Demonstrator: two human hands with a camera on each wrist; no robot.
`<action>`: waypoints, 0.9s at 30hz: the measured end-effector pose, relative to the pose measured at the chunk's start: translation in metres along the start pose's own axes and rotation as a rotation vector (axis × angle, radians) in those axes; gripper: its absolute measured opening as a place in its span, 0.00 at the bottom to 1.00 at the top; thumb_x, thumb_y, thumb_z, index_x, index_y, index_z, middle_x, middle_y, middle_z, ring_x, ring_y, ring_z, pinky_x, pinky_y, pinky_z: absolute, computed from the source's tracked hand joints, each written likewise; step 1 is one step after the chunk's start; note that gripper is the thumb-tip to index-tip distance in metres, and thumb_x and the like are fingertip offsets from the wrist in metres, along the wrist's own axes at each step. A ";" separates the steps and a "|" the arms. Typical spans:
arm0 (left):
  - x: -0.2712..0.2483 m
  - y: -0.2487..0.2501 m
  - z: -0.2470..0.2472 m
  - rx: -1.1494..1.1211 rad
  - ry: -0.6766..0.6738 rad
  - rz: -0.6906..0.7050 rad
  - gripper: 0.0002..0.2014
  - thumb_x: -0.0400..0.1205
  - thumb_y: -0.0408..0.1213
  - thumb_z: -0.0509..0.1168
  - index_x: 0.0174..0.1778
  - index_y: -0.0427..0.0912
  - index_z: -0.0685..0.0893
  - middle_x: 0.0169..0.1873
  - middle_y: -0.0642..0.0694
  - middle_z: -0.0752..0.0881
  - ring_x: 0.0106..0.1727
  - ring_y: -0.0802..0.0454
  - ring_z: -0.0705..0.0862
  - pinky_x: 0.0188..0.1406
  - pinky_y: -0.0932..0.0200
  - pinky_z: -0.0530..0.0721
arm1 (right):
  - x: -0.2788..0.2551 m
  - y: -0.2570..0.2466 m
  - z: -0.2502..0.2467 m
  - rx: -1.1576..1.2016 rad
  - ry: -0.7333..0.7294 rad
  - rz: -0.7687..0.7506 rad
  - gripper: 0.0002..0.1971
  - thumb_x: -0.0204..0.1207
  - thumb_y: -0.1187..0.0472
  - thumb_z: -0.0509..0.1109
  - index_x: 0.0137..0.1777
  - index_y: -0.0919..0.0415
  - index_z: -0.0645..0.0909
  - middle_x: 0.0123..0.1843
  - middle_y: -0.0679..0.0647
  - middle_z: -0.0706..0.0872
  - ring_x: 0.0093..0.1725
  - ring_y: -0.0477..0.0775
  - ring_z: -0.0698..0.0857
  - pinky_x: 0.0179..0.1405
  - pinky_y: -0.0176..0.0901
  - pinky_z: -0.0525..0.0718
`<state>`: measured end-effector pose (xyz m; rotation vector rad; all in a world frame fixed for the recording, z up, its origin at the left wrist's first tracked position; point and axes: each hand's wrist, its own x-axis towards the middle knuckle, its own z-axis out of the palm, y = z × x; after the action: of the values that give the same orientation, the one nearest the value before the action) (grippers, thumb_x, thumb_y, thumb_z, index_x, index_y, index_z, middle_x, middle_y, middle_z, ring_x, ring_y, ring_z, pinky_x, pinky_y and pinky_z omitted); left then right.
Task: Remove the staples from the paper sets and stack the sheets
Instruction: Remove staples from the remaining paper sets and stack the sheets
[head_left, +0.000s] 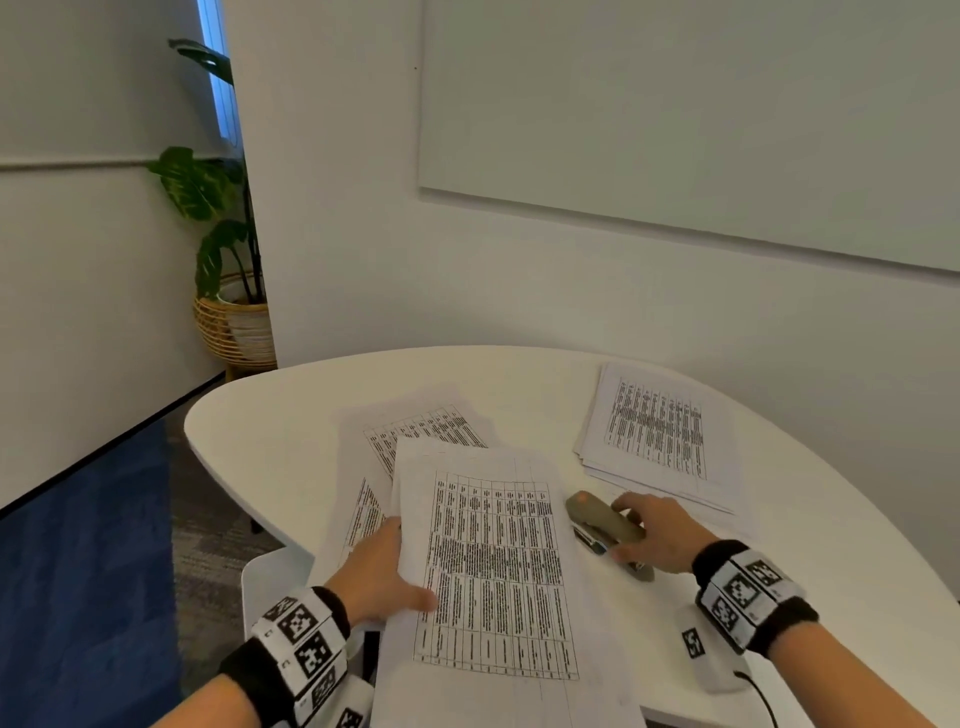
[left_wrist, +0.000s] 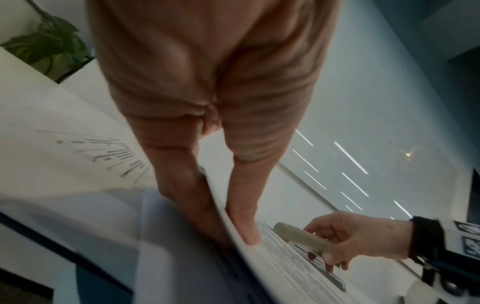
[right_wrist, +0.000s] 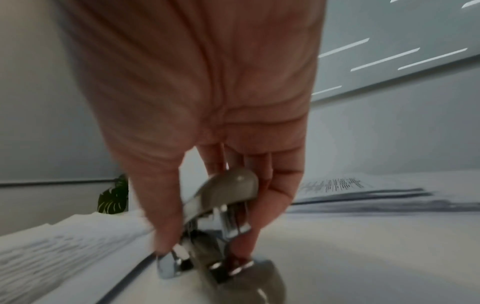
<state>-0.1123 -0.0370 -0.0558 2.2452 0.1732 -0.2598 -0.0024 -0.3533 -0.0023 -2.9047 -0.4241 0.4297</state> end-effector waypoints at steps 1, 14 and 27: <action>0.001 0.002 0.002 0.026 -0.020 0.002 0.42 0.60 0.47 0.83 0.67 0.48 0.70 0.60 0.55 0.80 0.61 0.54 0.80 0.63 0.56 0.80 | 0.003 0.000 0.003 -0.017 0.005 0.003 0.21 0.75 0.54 0.72 0.66 0.57 0.74 0.62 0.55 0.82 0.50 0.50 0.77 0.48 0.34 0.72; -0.004 0.037 0.000 -0.031 -0.030 -0.040 0.20 0.82 0.34 0.66 0.70 0.34 0.76 0.62 0.33 0.83 0.48 0.49 0.84 0.48 0.59 0.83 | -0.017 -0.011 -0.015 0.204 0.240 0.065 0.12 0.82 0.61 0.60 0.61 0.65 0.70 0.53 0.60 0.81 0.48 0.60 0.81 0.45 0.48 0.78; -0.003 0.051 0.006 0.422 -0.064 0.056 0.35 0.78 0.47 0.70 0.78 0.41 0.64 0.76 0.42 0.67 0.73 0.46 0.71 0.72 0.54 0.72 | 0.003 -0.044 0.019 -0.114 0.045 0.084 0.17 0.77 0.55 0.65 0.62 0.61 0.69 0.51 0.55 0.79 0.45 0.55 0.78 0.43 0.45 0.77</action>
<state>-0.1057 -0.0741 -0.0213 2.6505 0.0212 -0.3649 -0.0167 -0.3085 -0.0113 -3.0448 -0.3306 0.3620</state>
